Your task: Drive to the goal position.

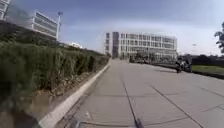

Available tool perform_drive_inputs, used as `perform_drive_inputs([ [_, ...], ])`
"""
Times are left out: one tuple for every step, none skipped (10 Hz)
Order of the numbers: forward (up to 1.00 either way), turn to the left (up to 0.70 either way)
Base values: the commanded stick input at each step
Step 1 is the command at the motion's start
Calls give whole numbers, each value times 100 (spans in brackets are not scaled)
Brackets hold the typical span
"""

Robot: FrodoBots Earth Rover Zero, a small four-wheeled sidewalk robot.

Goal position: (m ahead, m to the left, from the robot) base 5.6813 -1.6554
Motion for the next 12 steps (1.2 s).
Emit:
perform_drive_inputs([
  [70,-1],
  [70,0],
  [70,0],
  [70,0],
  [70,0],
  [70,0],
  [70,0],
  [70,0],
  [70,0],
  [70,0],
  [70,0],
  [70,0],
])
